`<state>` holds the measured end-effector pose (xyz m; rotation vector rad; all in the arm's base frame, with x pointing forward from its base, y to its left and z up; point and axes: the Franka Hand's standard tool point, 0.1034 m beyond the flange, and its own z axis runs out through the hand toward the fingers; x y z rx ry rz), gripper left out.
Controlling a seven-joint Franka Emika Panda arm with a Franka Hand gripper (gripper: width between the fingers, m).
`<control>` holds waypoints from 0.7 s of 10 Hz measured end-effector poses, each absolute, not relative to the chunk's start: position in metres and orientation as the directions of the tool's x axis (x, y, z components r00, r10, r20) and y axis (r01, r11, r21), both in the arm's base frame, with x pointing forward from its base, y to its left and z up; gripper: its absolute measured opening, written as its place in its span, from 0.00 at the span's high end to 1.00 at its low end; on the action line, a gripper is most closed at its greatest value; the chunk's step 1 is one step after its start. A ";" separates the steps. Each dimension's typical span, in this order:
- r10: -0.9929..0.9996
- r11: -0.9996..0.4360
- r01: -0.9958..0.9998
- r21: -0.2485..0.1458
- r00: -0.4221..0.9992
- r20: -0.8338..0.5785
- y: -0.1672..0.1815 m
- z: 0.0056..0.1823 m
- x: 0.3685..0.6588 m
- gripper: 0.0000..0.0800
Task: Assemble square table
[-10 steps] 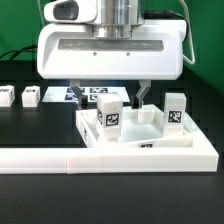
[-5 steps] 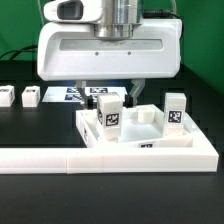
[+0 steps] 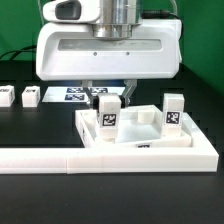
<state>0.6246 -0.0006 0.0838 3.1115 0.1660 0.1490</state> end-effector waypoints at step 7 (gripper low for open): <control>-0.572 -0.819 -0.570 -0.059 0.807 0.144 0.003 0.083 0.622 0.64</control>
Offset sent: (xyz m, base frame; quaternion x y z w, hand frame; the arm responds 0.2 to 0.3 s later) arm -0.0128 0.0026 -0.0008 -0.0213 0.0165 0.1827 0.9828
